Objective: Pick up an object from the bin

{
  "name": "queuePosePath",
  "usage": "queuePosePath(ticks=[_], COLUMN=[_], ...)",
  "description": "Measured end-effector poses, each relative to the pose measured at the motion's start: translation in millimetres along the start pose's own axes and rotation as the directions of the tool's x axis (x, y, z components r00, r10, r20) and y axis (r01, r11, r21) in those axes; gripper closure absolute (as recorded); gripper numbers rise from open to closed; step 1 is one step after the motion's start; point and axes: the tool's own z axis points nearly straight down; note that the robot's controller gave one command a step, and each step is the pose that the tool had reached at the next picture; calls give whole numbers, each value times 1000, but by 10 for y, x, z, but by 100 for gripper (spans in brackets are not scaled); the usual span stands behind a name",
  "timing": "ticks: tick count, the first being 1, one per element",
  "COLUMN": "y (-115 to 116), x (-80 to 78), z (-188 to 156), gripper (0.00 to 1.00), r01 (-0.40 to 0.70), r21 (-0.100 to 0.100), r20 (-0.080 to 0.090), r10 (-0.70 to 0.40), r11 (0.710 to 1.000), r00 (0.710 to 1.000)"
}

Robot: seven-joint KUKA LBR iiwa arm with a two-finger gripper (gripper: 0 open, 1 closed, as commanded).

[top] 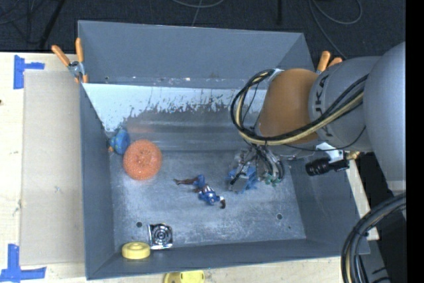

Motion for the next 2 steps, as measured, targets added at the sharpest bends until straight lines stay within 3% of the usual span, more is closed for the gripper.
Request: queuePosePath(ticks=[1,2], y=[1,-383], x=[0,179], z=[0,-1824], gripper=[100,100], r01=[1,-20], r21=[0,0], r20=[0,5], r10=[-1,20], r11=[1000,1000], r00=[1000,1000])
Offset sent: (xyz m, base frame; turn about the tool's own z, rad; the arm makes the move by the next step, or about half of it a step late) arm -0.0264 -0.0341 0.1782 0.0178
